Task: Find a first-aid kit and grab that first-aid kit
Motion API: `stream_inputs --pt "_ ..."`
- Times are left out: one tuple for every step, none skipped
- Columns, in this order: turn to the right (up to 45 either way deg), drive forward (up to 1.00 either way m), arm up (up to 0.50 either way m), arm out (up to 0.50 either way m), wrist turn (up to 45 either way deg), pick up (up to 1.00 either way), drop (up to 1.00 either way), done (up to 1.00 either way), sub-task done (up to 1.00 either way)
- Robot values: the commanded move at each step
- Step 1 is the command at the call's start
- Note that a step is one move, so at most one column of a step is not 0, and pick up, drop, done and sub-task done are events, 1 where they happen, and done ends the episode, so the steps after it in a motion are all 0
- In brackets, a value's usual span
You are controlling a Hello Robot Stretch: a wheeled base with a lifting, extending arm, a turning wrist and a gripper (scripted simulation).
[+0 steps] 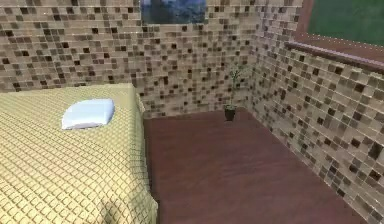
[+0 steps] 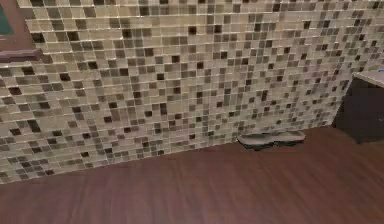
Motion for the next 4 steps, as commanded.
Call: stream_inputs --pt "-45.0 0.0 0.0 0.0 0.0 0.0 0.0 0.0 0.0" --pt "-27.0 0.0 0.0 0.0 0.0 0.0 0.0 0.0 0.0" --pt "0.0 0.2 0.0 0.0 0.0 0.0 0.0 0.0 0.0" --pt "-45.0 0.0 0.0 0.0 0.0 0.0 0.0 0.0 0.0"
